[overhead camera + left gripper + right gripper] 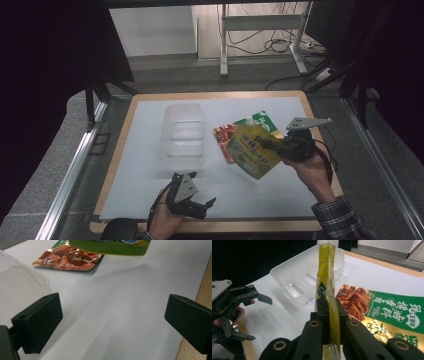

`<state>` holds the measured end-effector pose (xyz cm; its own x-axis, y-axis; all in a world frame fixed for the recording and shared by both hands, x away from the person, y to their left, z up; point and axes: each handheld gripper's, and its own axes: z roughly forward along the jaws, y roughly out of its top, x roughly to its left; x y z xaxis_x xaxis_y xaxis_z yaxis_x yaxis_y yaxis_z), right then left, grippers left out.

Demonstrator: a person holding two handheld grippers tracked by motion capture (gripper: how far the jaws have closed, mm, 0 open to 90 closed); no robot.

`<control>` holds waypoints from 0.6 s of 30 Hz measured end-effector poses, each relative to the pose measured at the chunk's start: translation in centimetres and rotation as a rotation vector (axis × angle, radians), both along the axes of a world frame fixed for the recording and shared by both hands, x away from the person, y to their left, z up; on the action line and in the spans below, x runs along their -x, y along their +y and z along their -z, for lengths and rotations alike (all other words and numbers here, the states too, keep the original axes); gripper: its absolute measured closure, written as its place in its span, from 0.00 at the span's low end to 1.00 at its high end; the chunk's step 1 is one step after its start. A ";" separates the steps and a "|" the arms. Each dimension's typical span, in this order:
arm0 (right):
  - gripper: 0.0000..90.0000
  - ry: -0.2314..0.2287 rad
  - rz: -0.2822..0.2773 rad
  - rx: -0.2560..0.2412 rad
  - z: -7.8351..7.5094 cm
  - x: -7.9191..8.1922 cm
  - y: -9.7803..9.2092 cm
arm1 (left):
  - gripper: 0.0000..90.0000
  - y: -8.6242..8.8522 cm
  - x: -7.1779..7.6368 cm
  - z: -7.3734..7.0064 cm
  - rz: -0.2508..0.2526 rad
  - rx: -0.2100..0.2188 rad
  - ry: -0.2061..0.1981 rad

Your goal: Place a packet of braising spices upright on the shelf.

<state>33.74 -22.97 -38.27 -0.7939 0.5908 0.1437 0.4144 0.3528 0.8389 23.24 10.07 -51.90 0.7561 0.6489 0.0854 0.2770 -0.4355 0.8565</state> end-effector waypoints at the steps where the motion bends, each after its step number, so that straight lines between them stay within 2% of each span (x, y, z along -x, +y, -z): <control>1: 0.97 -0.004 0.001 -0.001 0.0 -0.1 0.0 | 0.01 0.0 0.0 0.0 0.000 0.000 0.000; 4: 0.97 -0.008 -0.004 -0.003 -0.3 -0.4 0.2 | 0.01 0.2 0.1 -0.1 -0.014 -0.036 -0.030; 9: 0.97 -0.016 -0.016 0.006 -0.6 -0.9 0.7 | 0.01 0.4 0.2 -0.1 -0.026 -0.035 -0.036; 15: 0.97 -0.017 -0.028 -0.005 -1.1 -1.7 1.2 | 0.01 0.6 0.3 -0.1 -0.025 -0.026 -0.024; 16: 0.97 -0.014 -0.030 -0.007 -1.2 -1.8 1.3 | 0.01 0.5 0.3 -0.1 -0.027 -0.010 -0.019; 18: 0.97 -0.013 -0.037 -0.010 -1.3 -2.2 1.5 | 0.01 0.7 0.3 -0.1 -0.021 -0.020 -0.018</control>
